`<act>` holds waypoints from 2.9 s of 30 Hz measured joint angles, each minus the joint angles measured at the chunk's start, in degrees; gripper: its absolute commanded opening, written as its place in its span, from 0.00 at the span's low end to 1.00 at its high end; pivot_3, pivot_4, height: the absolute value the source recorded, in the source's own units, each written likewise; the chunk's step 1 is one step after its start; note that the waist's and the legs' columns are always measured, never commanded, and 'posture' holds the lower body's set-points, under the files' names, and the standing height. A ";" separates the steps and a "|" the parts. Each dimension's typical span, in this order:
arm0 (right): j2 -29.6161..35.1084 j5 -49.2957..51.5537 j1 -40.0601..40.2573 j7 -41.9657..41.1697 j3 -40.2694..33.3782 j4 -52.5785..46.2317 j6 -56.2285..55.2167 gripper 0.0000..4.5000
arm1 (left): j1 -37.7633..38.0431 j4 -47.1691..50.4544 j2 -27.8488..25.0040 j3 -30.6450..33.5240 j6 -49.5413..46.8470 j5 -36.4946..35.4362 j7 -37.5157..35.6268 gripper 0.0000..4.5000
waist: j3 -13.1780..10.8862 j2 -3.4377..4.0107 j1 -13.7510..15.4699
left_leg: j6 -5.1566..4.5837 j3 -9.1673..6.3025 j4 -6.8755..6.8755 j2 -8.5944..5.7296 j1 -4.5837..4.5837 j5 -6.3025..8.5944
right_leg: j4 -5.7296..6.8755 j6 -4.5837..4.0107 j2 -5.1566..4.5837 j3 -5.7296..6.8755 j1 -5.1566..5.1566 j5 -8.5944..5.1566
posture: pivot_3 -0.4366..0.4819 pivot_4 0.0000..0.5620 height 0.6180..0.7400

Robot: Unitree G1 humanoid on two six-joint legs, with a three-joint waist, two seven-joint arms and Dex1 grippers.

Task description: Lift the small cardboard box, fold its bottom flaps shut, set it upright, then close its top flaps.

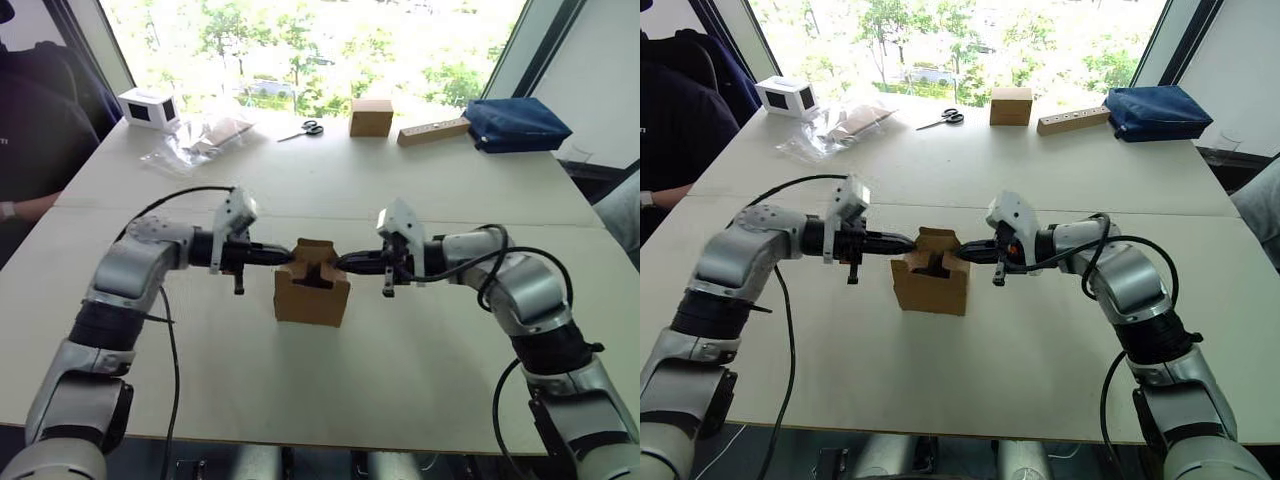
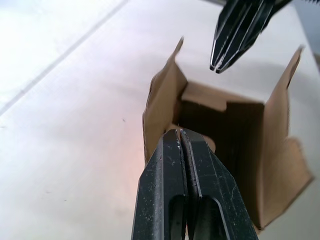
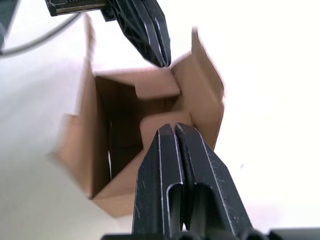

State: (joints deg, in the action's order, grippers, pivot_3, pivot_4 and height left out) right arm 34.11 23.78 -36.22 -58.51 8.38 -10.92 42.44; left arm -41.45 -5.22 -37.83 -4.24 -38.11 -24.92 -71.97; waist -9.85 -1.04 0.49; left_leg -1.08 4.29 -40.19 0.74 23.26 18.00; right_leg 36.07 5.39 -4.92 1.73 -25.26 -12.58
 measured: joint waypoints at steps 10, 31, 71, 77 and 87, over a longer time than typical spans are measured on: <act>2.70 10.34 2.34 1.67 -9.60 -7.24 7.20 0.00 | -5.41 -16.44 0.08 2.48 6.03 3.75 2.97 0.01 | 0.00 0.00 0.13 | 0.00 0.04 0.00 -0.10 0.00 0.00 | 0.00 0.00 0.01 0.02 0.00 0.00 | 0.48 0.27 1.00; 9.17 -13.45 8.39 10.75 14.74 -24.80 -11.88 0.00 | -15.63 -54.29 13.53 -3.68 26.40 17.89 -3.37 0.01 | -0.04 -0.10 -0.26 | -0.03 0.08 -0.01 -0.20 0.08 0.01 | -0.03 0.01 -0.01 0.12 -0.03 0.00 | 0.48 0.27 1.00; -0.34 -24.99 6.52 7.48 17.84 -16.29 -16.41 0.00 | -10.21 -38.87 13.66 -4.04 20.00 16.88 -12.37 0.01 | -0.03 -0.10 -0.12 | -0.01 0.00 -0.01 -0.17 0.08 0.01 | -0.01 0.01 -0.01 0.13 -0.03 0.00 | 0.48 0.27 1.00; -1.77 -23.77 6.51 7.49 17.60 -14.54 -15.21 0.00 | -10.06 -38.85 13.62 -4.00 19.85 16.81 -12.22 0.01 | -0.03 -0.10 -0.11 | -0.01 0.00 -0.01 -0.17 0.08 0.00 | -0.01 0.01 -0.01 0.13 -0.03 0.00 | 0.48 0.27 1.00; -4.93 -20.73 6.38 7.76 15.63 -12.02 -12.42 0.00 | -10.03 -38.79 13.31 -3.74 19.54 16.75 -11.12 0.01 | -0.03 -0.09 -0.17 | -0.01 0.00 -0.01 -0.17 0.08 0.00 | 0.00 0.01 -0.01 0.13 -0.03 0.00 | 0.48 0.27 1.00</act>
State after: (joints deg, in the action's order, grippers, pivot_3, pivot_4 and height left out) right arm 29.18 3.05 -29.85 -50.75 24.01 -22.93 30.02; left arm -51.48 -44.01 -24.53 -7.98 -18.57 -8.17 -83.10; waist -9.88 -1.13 0.32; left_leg -1.09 4.29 -40.20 0.57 23.34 18.01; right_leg 36.07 5.40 -4.93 1.86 -25.29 -12.58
